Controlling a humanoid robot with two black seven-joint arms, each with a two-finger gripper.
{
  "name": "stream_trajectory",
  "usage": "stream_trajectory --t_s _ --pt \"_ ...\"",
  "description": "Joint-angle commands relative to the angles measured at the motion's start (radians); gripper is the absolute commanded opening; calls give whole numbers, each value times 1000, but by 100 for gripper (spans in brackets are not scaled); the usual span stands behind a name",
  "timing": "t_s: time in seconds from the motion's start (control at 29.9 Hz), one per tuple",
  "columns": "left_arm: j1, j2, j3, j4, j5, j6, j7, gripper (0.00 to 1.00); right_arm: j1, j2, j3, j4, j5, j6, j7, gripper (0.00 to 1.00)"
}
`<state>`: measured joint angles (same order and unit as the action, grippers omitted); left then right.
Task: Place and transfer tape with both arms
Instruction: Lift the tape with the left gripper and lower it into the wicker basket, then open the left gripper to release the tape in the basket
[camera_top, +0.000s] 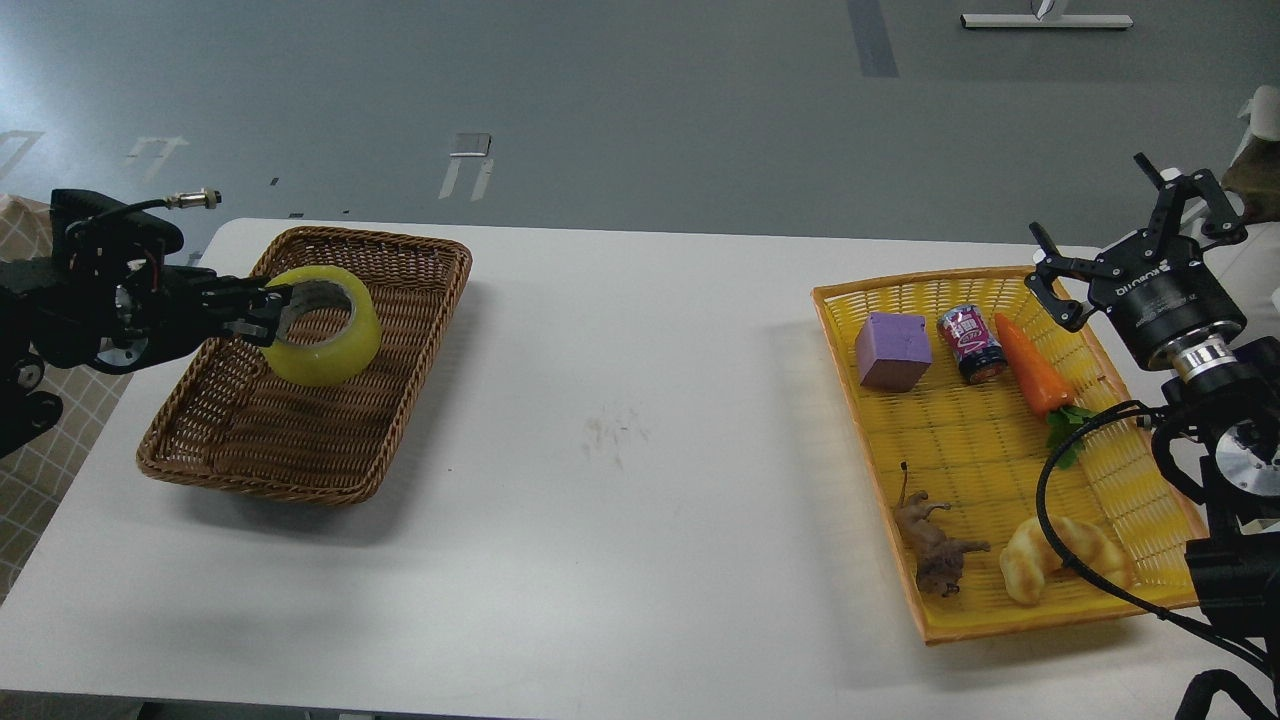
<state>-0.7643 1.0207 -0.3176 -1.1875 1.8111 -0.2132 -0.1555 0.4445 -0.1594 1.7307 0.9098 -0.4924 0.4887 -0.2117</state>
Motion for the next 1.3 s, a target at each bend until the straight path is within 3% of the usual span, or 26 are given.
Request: stream_trajectory --t_s 0.0,0.87,0.9,0.94,0.97,1.0,1.1,1.27 --pt "28 -8 0 26 1 18 -2 0 -1 0 1 1 0 0 0 100" --pt "103 -62 0 131 -13 74 -2 0 -4 0 0 0 0 0 0 100" --pt "103 -62 0 131 -13 74 -2 4 -4 0 0 0 0 0 0 100" --pt "103 -64 -1 134 -15 74 -2 34 -4 0 0 -2 0 0 0 100" --pt "103 -64 -1 134 -15 75 -2 50 -4 0 0 -2 0 0 0 100" --pt "103 -64 -3 134 -15 75 -2 59 -4 0 0 -2 0 0 0 100" --pt "103 -64 -2 134 -30 75 -7 72 -4 0 0 -2 0 0 0 100" --pt "92 -62 -3 132 -79 74 -10 78 -4 0 0 -2 0 0 0 100"
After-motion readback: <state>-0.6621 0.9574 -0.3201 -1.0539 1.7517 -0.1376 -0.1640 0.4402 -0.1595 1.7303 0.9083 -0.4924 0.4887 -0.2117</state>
